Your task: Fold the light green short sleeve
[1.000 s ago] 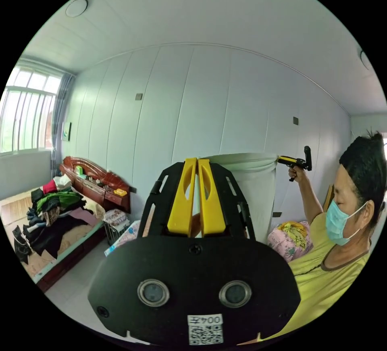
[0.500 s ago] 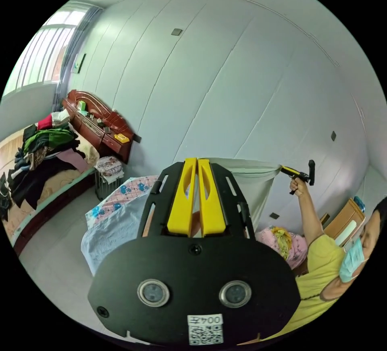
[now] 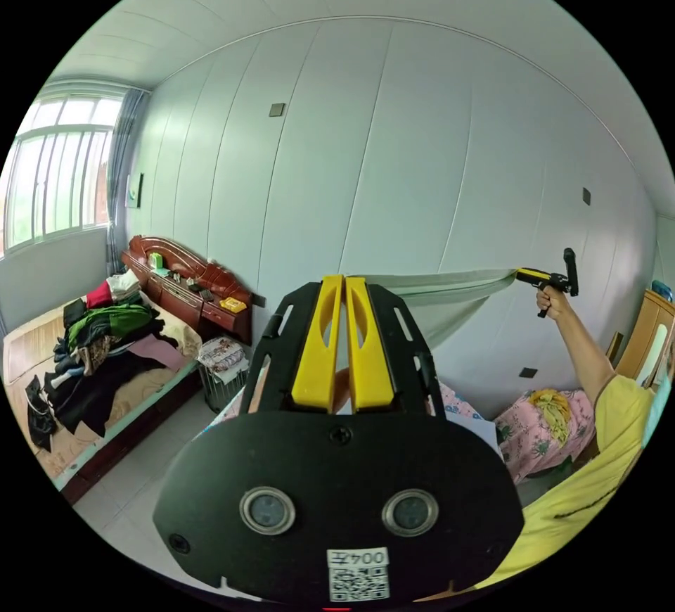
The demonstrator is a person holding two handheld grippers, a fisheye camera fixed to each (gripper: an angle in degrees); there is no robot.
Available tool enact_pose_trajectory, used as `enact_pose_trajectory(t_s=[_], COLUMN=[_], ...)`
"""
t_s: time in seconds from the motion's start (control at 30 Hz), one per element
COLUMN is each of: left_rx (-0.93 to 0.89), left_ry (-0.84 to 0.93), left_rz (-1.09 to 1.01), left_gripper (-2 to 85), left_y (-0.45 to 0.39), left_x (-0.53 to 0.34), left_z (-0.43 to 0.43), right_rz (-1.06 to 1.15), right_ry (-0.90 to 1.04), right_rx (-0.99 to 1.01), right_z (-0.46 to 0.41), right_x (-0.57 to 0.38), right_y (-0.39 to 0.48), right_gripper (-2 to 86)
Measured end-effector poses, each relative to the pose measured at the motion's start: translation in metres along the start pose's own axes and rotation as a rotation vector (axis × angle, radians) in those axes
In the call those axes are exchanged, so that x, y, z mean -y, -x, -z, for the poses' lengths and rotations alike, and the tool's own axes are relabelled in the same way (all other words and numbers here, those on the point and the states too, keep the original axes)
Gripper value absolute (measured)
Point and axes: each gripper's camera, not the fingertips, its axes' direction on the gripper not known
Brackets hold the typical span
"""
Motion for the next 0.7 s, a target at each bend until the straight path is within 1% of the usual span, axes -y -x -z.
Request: enact_pose_trajectory(t_s=[0.2,0.27,0.3,0.37,0.4,0.47,0.6,0.7], left_rx=[-0.03,-0.021,-0.02,-0.018,-0.017,-0.022,-0.026,-0.027], left_ry=[0.091,0.157,0.174,0.244,0.262,0.324,0.405,0.51], left_rz=[-0.019,-0.055,-0.061,-0.081,-0.083,-0.082,-0.085,-0.086], left_gripper=[0.7,0.8,0.8,0.8,0.8,0.8,0.8,0.8], left_y=[-0.009,-0.02,-0.024,-0.037,-0.041,-0.053,-0.071,-0.084], left_x=[-0.151,-0.22,-0.238,-0.304,-0.32,-0.379,-0.455,-0.516], left_z=[0.013,0.022,0.024,0.035,0.038,0.052,0.069,0.066], right_rz=[0.06,0.067,0.068,0.061,0.058,0.04,0.024,0.04], right_ry=[0.093,0.15,0.165,0.219,0.232,0.281,0.353,0.432], right_rx=[0.113,0.144,0.151,0.173,0.181,0.204,0.203,0.162], right_z=[-0.019,-0.029,-0.032,-0.041,-0.043,-0.049,-0.057,-0.072], right_x=[-0.104,-0.155,-0.167,-0.219,-0.232,-0.285,-0.359,-0.416], right_y=[-0.005,-0.003,-0.002,0.0,0.001,0.004,0.01,0.018], right_gripper=[-0.5,-0.5,-0.5,-0.5,-0.5,-0.5,-0.5,-0.5])
